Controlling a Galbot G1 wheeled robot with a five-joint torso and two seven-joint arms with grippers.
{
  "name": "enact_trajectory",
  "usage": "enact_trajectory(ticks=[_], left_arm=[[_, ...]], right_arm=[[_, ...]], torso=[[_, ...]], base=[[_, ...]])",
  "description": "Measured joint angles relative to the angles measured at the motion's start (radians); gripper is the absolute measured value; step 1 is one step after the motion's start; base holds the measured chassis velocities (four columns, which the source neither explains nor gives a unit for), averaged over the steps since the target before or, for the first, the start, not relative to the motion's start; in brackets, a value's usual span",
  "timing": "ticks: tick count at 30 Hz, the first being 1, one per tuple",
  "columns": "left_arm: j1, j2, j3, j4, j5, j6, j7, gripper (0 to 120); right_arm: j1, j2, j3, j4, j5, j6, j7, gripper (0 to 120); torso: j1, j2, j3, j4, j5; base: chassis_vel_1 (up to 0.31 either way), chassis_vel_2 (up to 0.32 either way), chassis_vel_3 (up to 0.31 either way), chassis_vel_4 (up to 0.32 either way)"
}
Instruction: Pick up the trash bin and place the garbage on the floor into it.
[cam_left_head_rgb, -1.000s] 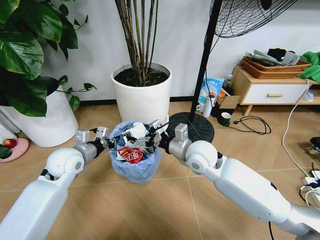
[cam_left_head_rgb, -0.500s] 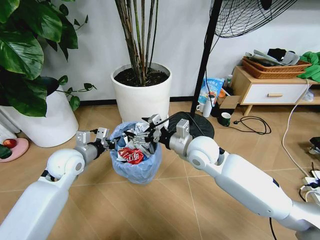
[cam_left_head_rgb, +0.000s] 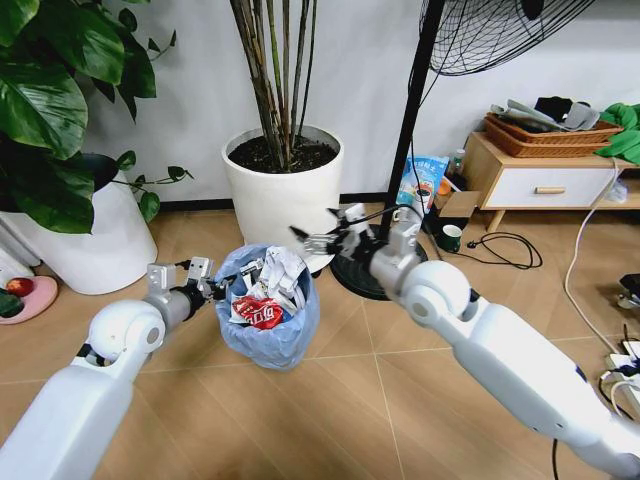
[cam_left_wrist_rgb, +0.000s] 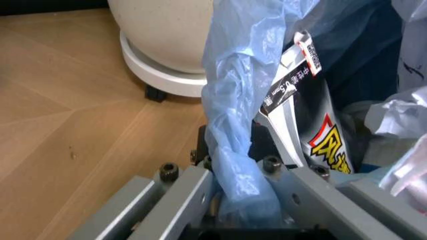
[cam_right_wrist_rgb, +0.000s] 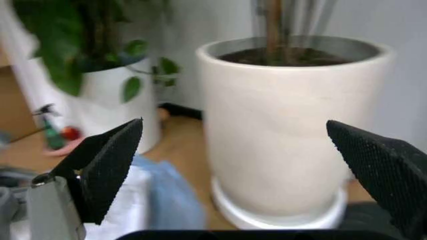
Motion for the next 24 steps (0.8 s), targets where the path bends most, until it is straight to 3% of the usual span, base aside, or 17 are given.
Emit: enact_trajectory(ticks=[16, 19, 24], left_arm=[[0.018, 0.002, -0.014, -0.012, 0.013, 0.000, 0.004, 0], [0.026, -0.001, -0.019, -0.017, 0.019, 0.000, 0.004, 0], [0.032, -0.006, -0.022, -0.021, 0.028, 0.000, 0.004, 0]], right_arm=[[-0.326, -0.009, 0.329, 0.081, -0.121, -0.006, 0.068, 100], [-0.472, 0.010, 0.459, 0.126, -0.196, 0.006, 0.063, 100], [-0.615, 0.040, 0.544, 0.171, -0.250, 0.017, 0.058, 100]], torso=[[0.000, 0.000, 0.000, 0.0000, -0.0002], [0.000, 0.000, 0.000, 0.0002, -0.0001], [0.000, 0.000, 0.000, -0.0001, 0.0000]], base=[[0.000, 0.000, 0.000, 0.000], [0.000, 0.000, 0.000, 0.000], [0.000, 0.000, 0.000, 0.000]])
